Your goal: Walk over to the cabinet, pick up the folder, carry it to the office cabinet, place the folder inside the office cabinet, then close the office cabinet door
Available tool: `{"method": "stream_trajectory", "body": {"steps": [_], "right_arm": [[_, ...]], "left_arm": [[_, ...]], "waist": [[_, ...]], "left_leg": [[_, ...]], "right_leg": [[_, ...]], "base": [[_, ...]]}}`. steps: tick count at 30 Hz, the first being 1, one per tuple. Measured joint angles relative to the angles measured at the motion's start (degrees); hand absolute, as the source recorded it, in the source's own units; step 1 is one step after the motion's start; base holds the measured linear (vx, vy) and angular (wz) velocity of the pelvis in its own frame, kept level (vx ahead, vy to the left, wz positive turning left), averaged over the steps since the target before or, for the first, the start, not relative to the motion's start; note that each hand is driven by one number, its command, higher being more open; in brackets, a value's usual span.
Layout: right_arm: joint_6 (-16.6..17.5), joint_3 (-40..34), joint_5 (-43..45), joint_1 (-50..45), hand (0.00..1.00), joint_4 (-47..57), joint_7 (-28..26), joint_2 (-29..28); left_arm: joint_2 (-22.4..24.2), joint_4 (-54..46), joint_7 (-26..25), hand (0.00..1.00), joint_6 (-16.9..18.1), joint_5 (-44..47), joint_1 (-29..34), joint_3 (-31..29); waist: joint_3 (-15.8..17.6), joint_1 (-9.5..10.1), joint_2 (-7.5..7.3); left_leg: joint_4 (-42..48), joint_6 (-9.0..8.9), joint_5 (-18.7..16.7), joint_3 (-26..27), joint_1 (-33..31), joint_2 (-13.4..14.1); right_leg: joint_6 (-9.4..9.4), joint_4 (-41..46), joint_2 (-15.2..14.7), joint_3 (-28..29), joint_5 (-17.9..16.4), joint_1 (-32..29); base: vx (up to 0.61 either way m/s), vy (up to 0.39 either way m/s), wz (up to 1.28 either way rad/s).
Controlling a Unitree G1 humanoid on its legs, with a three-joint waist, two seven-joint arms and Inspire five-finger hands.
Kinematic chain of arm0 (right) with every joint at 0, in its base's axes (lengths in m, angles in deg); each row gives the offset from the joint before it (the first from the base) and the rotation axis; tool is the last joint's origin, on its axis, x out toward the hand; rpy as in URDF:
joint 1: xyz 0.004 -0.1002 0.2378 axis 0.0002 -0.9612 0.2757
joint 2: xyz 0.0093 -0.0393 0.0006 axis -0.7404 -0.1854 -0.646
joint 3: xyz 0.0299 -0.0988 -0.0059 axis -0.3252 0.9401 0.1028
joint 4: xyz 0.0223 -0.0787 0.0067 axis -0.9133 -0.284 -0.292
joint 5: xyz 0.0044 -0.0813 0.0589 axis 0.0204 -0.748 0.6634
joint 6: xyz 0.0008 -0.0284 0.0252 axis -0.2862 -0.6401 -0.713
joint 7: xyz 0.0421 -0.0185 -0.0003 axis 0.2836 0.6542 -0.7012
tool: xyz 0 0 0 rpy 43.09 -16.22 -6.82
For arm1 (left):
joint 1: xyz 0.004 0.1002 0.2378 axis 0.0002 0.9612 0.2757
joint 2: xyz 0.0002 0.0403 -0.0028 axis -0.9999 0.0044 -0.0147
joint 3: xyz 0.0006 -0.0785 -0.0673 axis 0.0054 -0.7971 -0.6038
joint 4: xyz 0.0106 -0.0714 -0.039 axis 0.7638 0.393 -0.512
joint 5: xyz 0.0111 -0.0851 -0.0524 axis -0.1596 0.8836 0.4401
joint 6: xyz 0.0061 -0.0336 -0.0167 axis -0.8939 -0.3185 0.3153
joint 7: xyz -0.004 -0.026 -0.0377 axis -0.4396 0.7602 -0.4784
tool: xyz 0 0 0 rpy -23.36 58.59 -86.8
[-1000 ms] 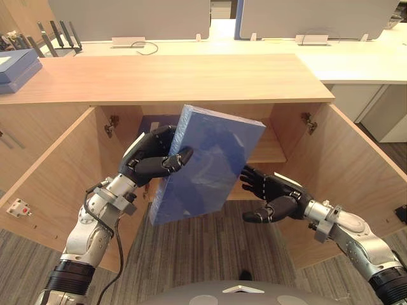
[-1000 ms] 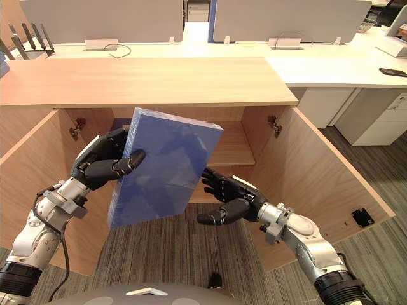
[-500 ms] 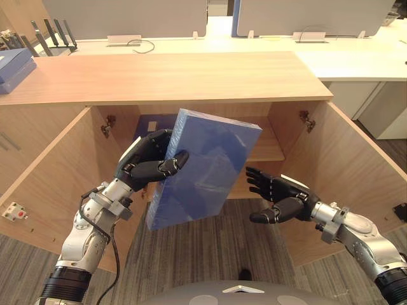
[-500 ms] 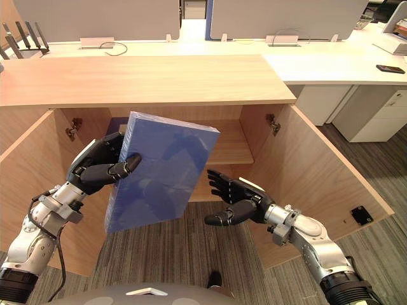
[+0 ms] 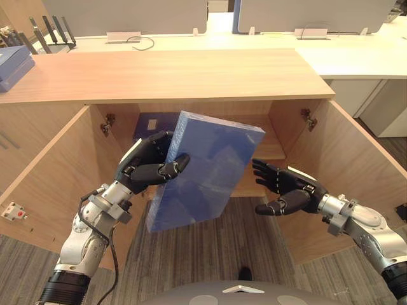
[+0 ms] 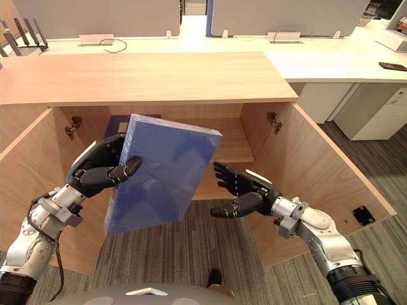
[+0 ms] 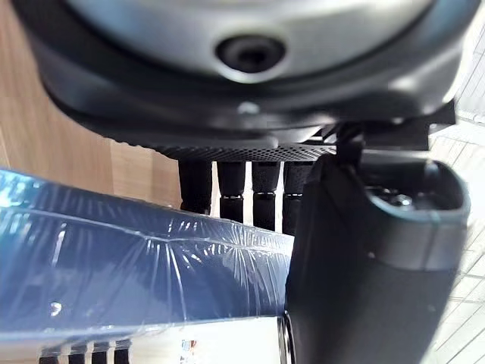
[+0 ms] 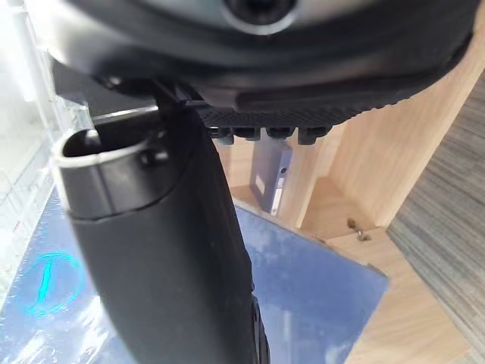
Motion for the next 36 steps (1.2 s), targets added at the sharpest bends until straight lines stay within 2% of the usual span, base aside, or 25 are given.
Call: {"method": "stream_trajectory", "body": {"steps": [13,14,19,32,34,36], "right_arm": [[0.1,1.5,0.7,4.7,1.0,0.1,0.5,-2.2],[0.1,2.3,2.5,5.7,1.0,0.5,1.2,-4.1],[0.0,2.3,5.8,6.0,1.0,0.6,1.4,-5.1],[-2.9,3.2,13.4,6.3,1.0,1.6,2.6,-4.8],[-3.4,4.5,15.0,6.4,1.0,2.0,2.7,-3.6],[-4.5,6.9,16.2,7.5,1.0,2.3,2.7,0.0]], "left_arm": [[2.1,-2.9,-0.2,0.0,0.0,0.4,0.0,1.2],[2.8,-3.0,-0.7,0.0,0.0,0.7,-0.3,2.0],[2.9,-3.0,-1.5,0.0,0.0,2.4,-0.7,2.0],[2.8,-3.0,-2.3,0.0,0.1,3.2,-4.4,2.3],[2.6,-3.0,-2.2,0.0,0.0,4.9,-4.9,3.1],[1.9,-2.9,-2.0,0.0,-0.1,6.2,-5.1,3.7]], "waist": [[0.1,0.22,-0.11],[0.1,0.18,-0.11],[0.1,0.2,-0.15],[0.1,0.25,-0.3],[0.1,0.31,-0.29],[0.1,0.28,-0.29]], "left_leg": [[0.1,0.02,0.0,-0.8,-0.8,-0.1],[0.2,0.03,0.0,-1.0,-0.8,-0.1],[0.4,0.04,0.0,-1.3,-0.9,-0.1],[1.1,-0.1,-0.1,-1.0,-1.2,0.2],[1.2,-0.13,-0.1,-0.9,-1.3,0.3],[1.2,-0.17,-0.1,-0.8,-1.3,0.3]], "right_leg": [[0.0,0.0,-0.1,-0.7,0.0,-0.4],[-0.01,0.0,-0.2,-0.7,0.0,-0.2],[-0.01,0.0,-0.2,-1.1,0.0,0.0],[-0.04,0.0,0.0,-1.0,0.1,0.0],[-0.04,0.0,0.1,-0.9,0.1,-0.1],[-0.07,0.0,0.1,-0.8,0.1,-0.1]], "base": [[0.0,0.003,0.02],[-0.07,0.047,0.04],[-0.04,0.026,0.04],[-0.02,0.013,0.01],[0.0,0.0,0.0],[0.0,0.0,0.0]]}}
